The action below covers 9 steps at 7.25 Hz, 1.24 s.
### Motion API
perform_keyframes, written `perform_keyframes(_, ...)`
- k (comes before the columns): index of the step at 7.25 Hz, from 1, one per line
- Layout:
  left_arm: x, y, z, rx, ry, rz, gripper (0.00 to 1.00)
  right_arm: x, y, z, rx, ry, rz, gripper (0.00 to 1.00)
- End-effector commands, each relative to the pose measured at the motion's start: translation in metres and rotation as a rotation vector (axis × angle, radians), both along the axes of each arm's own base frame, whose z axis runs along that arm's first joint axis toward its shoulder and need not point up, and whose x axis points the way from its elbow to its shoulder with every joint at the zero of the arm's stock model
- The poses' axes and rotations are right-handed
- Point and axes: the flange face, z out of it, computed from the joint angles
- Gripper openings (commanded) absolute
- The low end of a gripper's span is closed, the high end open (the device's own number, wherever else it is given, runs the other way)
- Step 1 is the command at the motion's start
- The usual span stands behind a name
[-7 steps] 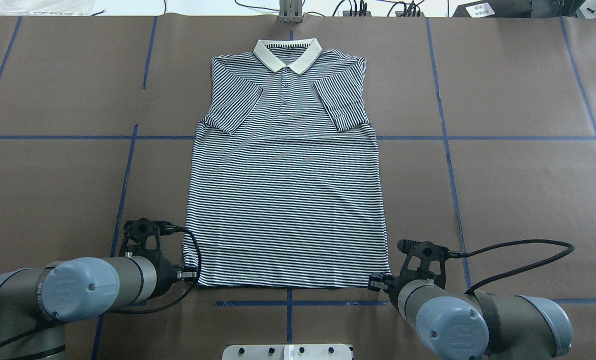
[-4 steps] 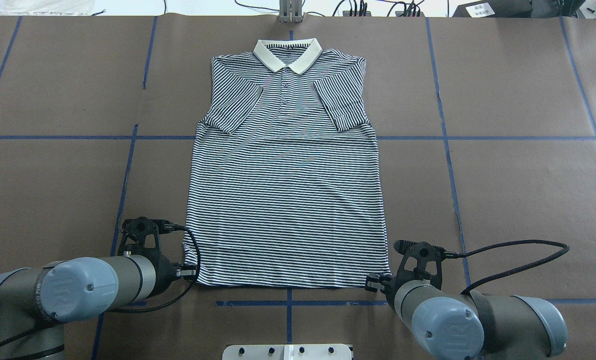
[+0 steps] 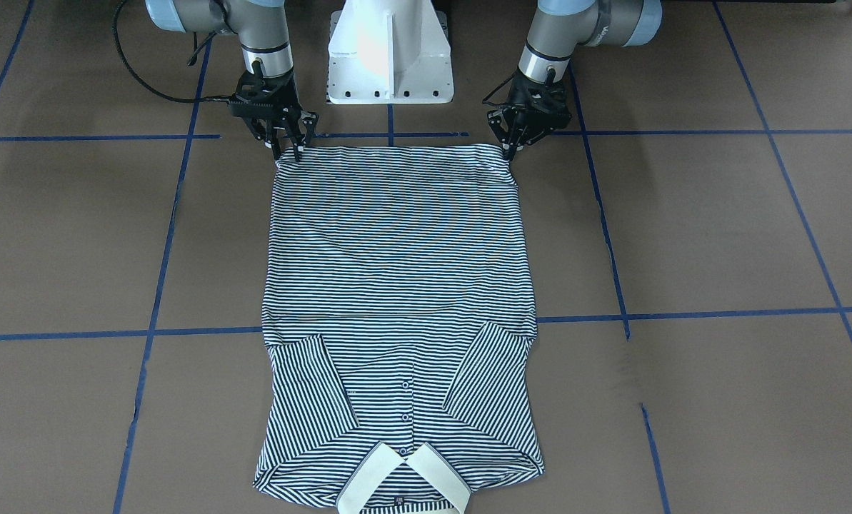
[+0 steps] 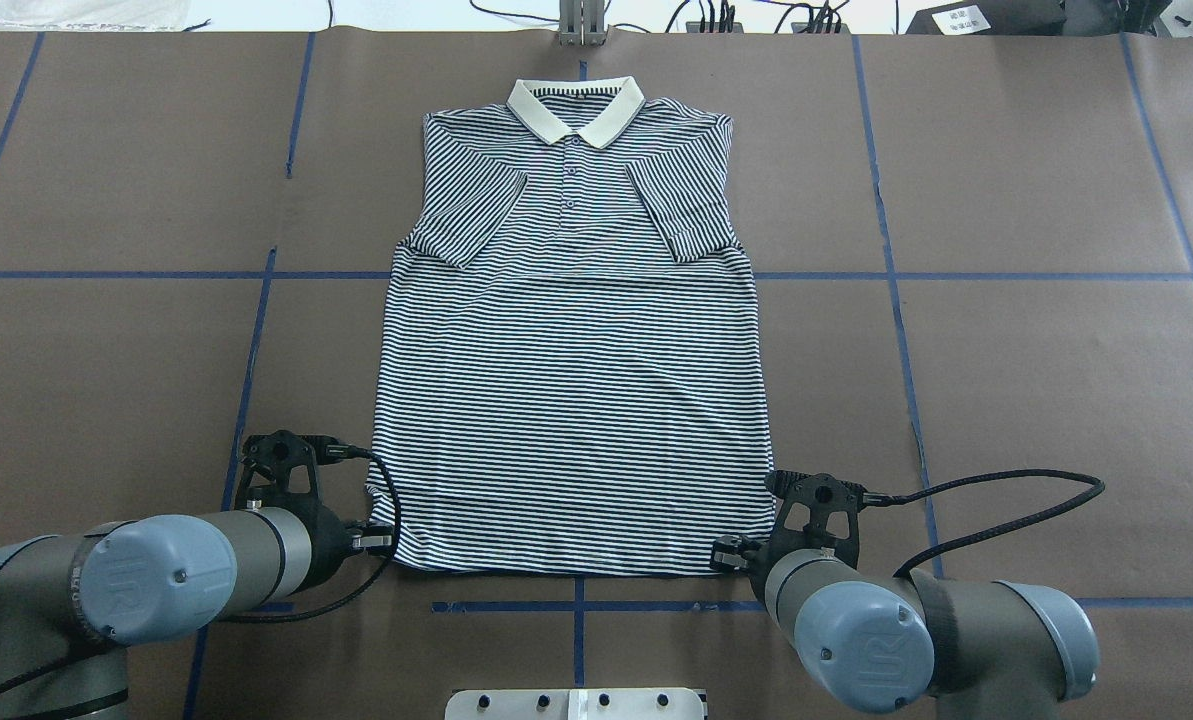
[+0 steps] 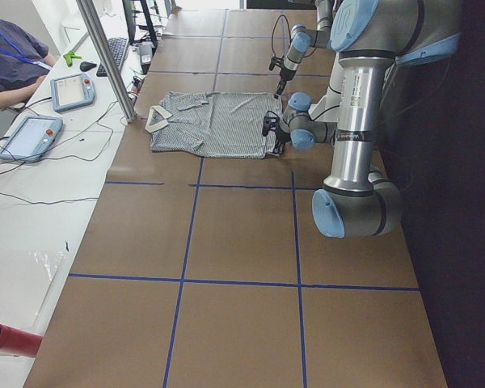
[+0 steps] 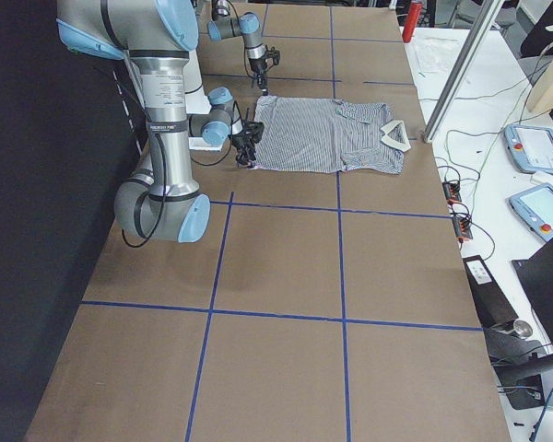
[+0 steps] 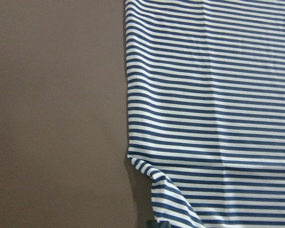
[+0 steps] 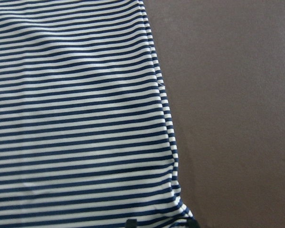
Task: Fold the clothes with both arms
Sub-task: 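Grasp the hem corners with both grippers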
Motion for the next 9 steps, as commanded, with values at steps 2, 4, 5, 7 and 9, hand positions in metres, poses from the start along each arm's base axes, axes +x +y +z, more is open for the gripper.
perform_keyframes(2,0.0001,0.0002,-0.0002,0.001,0.000,0.000,0.00,0.0046,-0.0041,0.0022,0.006,0.015,-0.004,0.31)
perform_keyframes(4,0.0002,0.0002,-0.0002,0.001,0.000,0.000,0.00,0.0065,-0.0054,0.0025,0.012,0.018,-0.010,0.37)
perform_keyframes(5,0.0005,0.0001,0.0005,0.000,-0.001,0.000,0.00,0.0068,-0.0054,0.0033,0.021,0.024,-0.019,0.44)
perform_keyframes(7,0.0002,0.0003,-0.0002,0.000,0.000,0.001,0.00,0.0071,-0.0055,0.0043,0.024,0.028,-0.022,0.50)
perform_keyframes(9,0.0005,0.0001,0.0006,0.000,-0.001,0.000,0.00,0.0060,-0.0040,0.0081,0.023,0.036,-0.025,0.47)
